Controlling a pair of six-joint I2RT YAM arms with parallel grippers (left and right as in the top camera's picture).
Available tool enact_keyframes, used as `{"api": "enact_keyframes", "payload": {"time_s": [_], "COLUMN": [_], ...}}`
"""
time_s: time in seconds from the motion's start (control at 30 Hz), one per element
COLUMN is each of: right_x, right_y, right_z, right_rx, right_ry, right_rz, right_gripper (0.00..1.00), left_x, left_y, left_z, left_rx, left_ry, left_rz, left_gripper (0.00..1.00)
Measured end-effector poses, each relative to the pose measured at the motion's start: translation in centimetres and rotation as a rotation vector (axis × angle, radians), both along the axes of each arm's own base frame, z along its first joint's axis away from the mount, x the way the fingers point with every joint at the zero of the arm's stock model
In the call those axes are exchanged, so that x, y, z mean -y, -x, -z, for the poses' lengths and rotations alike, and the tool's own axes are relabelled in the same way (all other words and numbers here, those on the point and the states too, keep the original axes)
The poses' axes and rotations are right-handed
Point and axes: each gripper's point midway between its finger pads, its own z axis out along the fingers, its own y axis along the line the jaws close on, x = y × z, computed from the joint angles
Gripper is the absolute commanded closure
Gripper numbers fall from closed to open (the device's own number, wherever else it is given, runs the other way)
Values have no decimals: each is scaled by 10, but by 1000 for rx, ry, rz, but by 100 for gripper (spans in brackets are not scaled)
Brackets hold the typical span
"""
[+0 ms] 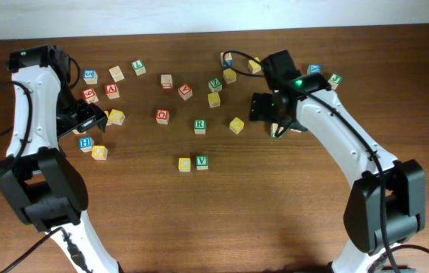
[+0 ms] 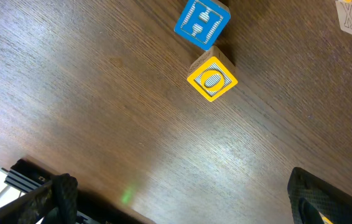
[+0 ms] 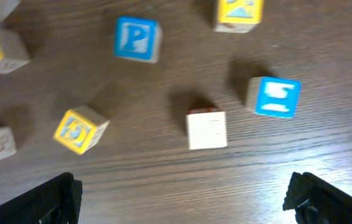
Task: Spell out CVPR
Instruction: 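Reach the right gripper to the blue P block and grasp it, then carry the blue P block and place it right of the V block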
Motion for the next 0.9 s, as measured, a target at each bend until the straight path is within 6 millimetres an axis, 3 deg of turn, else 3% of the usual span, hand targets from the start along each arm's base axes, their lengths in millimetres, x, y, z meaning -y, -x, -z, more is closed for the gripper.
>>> {"api": "enact_keyframes", "payload": {"time_s": [0.07, 0.17, 0.3, 0.37, 0.5, 0.57, 0.63, 0.8, 0.87, 0.9], "right_x": [9, 6, 4, -4, -12, -19, -21, -22, -24, -26], "right_y": [-4, -21, -27, -56, -75, -80, -82, -84, -88, -91], "right_z": [-1, -3, 18, 6, 3, 34, 58, 60, 76, 81], "right_rx": [10, 77, 55, 181, 255, 220, 188, 195, 185, 190], "right_ry": [10, 5, 13, -5, -22, -17, -18, -24, -32, -38], "right_rz": [32, 40, 35, -17, -39, -42, -28, -20, -9, -9], "right_gripper": [2, 2, 2, 13, 19, 33, 37, 36, 36, 32], "left_x": [0, 0, 0, 0, 0, 0, 0, 0, 0, 0], "left_y": [0, 0, 0, 0, 0, 0, 0, 0, 0, 0], "left_z": [0, 0, 0, 0, 0, 0, 0, 0, 0, 0], "left_rx": [0, 0, 0, 0, 0, -1, 0, 0, 0, 0], "left_ry": [0, 0, 0, 0, 0, 0, 0, 0, 0, 0], "left_rz": [0, 0, 0, 0, 0, 0, 0, 0, 0, 0], "left_gripper": [1, 1, 1, 1, 1, 1, 1, 1, 1, 1]}}
